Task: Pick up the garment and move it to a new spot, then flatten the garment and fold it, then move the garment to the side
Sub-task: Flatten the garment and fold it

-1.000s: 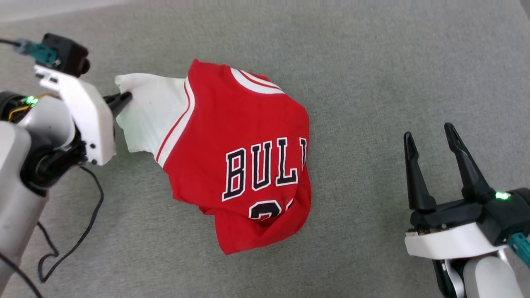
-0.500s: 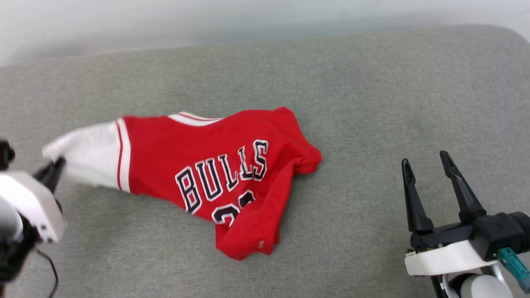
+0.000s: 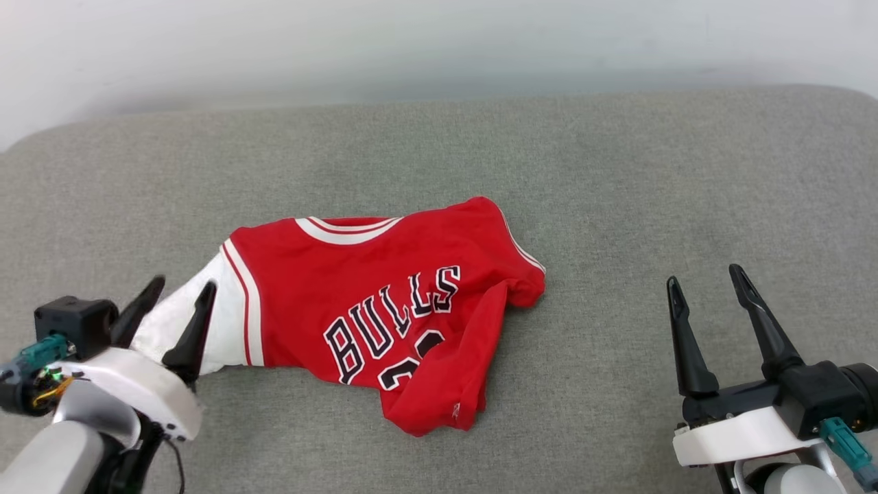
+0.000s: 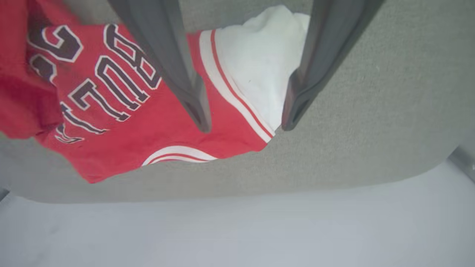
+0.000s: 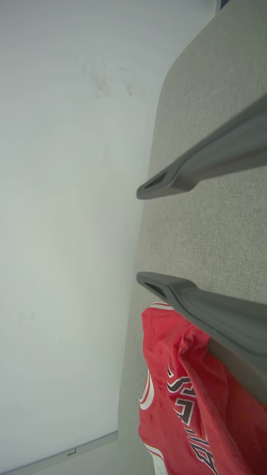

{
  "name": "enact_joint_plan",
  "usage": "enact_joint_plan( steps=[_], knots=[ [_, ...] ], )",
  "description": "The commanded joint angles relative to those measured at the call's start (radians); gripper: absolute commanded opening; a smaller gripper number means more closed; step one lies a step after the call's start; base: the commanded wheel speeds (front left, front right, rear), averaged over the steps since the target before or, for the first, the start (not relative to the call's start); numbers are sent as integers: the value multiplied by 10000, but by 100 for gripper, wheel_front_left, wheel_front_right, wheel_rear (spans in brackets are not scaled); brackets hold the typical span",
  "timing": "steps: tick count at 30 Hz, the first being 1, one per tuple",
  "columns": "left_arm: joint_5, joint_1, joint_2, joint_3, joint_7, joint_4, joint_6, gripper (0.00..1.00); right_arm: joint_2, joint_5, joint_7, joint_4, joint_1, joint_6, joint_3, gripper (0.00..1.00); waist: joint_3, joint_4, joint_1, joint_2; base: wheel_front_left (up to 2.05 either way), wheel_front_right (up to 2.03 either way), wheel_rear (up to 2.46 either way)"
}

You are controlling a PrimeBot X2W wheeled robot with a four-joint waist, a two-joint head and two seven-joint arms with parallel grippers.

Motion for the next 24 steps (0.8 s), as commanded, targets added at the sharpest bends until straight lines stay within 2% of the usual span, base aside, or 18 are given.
enact_joint_plan(
  steps=[1,4,7,11,14,18,20,22,24],
  knots=[
    [194,-107,-119,17,-378,-59,-17,100,14,-35,-17,12,83,-3,-39,100,-105,64,2,0,0,0,0],
    [965,-169,-326,-114,-1490,-255,-40,100,16,-97,-17,-60,130,-3,-91,100,-301,120,2,0,0,0,0],
    [1769,-7,-623,0,-1927,-530,143,100,16,-132,-17,-138,188,-3,-121,100,-480,180,2,0,0,0,0],
    [2839,496,-1530,780,-2002,-1465,412,100,16,-150,-17,-269,255,-3,-156,100,-593,271,2,0,0,0,0],
    [3679,1115,-2236,1339,-1988,-2129,397,100,16,-169,-16,-344,315,-3,-179,100,-589,380,2,0,0,0,0],
    [4292,1654,-2985,1818,-1989,-2527,45,100,-20,-252,-16,-98,284,-4,-5,100,-461,614,2,0,0,0,0],
    [4478,1756,-3229,2001,-1990,-2556,-203,100,-238,-334,-13,16,19,-6,89,100,-360,768,2,0,0,0,0],
    [4661,1747,-3416,2131,-1991,-2531,-464,100,-508,-132,327,-44,-364,-3,424,100,-197,935,2,0,0,0,0],
    [4828,1616,-3617,2256,-1991,-2474,-688,100,-998,241,1228,-63,-796,-3,918,100,6,1109,2,0,0,0,0]
  ],
)
